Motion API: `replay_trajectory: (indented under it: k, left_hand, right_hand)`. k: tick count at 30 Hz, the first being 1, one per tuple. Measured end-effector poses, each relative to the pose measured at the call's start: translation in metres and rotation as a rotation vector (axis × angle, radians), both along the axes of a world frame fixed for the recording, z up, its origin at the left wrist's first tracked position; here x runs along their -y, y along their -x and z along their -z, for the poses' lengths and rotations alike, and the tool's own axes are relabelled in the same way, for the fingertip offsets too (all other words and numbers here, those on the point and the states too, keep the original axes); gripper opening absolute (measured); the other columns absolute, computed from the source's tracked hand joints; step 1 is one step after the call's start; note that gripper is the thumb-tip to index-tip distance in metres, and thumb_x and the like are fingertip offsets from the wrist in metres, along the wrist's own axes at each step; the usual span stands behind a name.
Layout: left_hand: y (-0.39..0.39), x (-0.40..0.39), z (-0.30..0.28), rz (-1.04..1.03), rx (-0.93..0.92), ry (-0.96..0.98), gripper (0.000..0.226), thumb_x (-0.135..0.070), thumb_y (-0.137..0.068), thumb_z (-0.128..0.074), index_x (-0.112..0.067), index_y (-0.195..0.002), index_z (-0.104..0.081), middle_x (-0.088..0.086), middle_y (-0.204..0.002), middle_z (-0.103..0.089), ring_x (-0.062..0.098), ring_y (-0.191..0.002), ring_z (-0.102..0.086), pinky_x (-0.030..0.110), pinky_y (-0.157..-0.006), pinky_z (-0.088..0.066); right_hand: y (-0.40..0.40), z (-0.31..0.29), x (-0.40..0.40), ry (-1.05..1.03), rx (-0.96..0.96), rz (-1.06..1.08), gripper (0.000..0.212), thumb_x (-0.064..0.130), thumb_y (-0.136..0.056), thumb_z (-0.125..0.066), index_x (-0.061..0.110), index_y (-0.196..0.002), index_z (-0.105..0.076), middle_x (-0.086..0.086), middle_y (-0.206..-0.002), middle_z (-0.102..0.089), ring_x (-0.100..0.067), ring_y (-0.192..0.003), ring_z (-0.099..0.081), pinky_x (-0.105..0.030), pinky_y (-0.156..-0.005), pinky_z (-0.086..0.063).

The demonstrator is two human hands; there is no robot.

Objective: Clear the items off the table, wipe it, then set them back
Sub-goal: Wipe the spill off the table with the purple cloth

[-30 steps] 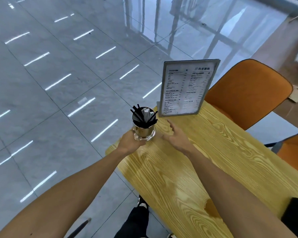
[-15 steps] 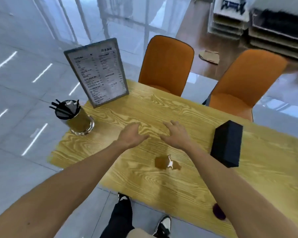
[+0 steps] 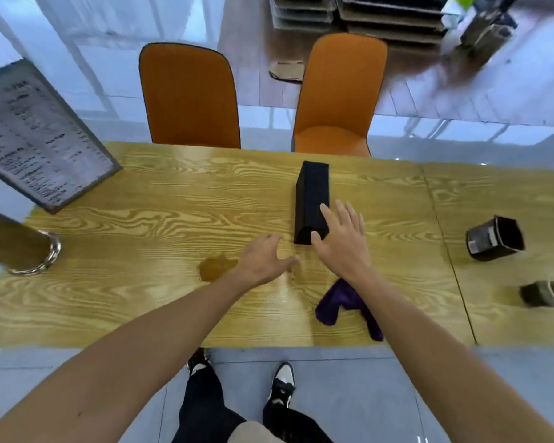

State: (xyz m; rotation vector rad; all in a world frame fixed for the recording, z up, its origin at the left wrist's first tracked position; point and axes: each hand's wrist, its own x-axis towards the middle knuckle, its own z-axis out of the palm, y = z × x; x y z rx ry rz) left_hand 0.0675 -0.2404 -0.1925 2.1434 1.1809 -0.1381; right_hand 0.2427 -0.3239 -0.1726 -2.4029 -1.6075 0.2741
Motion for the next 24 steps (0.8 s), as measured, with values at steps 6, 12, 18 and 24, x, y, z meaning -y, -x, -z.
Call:
replay_trajectory:
  k: [6,12,18,24]
  left_hand:
    - [-0.041,0.069,0.037,0.035,0.016,0.196,0.077,-0.057,-0.088,-0.064,-0.017,-0.149,-0.041,0.004,-0.153,-0.044,0.022,-0.136,-0.046,0.042,-0.109,-0.043]
    - [-0.068,0.111,0.071,0.012,0.028,0.326,0.070,-0.045,-0.088,-0.069,-0.012,-0.145,-0.046,0.007,-0.144,-0.053,0.025,-0.129,-0.053,0.040,-0.102,-0.047]
    - [-0.085,0.126,0.094,-0.027,0.032,0.321,0.040,-0.042,-0.082,-0.073,-0.018,-0.110,-0.057,0.001,-0.100,-0.066,0.021,-0.087,-0.065,0.039,-0.072,-0.055]
    - [-0.090,0.130,0.103,-0.073,0.049,0.303,0.024,-0.026,-0.083,-0.070,-0.012,-0.100,-0.062,0.005,-0.099,-0.064,0.025,-0.090,-0.062,0.042,-0.077,-0.054]
  right_hand:
    - [-0.028,0.048,0.076,0.164,-0.107,0.145,0.066,0.025,-0.099,-0.053,0.018,-0.159,-0.027,-0.019,-0.165,-0.022,-0.037,-0.154,-0.013,-0.051,-0.124,-0.017]
    - [-0.051,0.088,0.117,0.493,-0.219,0.166,0.076,0.022,-0.100,-0.053,0.025,-0.162,-0.010,-0.008,-0.170,-0.009,-0.036,-0.155,-0.010,-0.054,-0.122,-0.018]
    - [-0.061,0.109,0.125,0.463,-0.351,0.283,0.059,0.032,-0.093,-0.064,0.017,-0.145,-0.041,-0.010,-0.139,-0.054,-0.035,-0.124,-0.055,-0.050,-0.102,-0.046]
    - [-0.072,0.114,0.134,0.434,-0.456,0.331,0.034,0.034,-0.082,-0.079,0.021,-0.099,-0.053,-0.004,-0.106,-0.057,-0.023,-0.098,-0.053,-0.039,-0.082,-0.047]
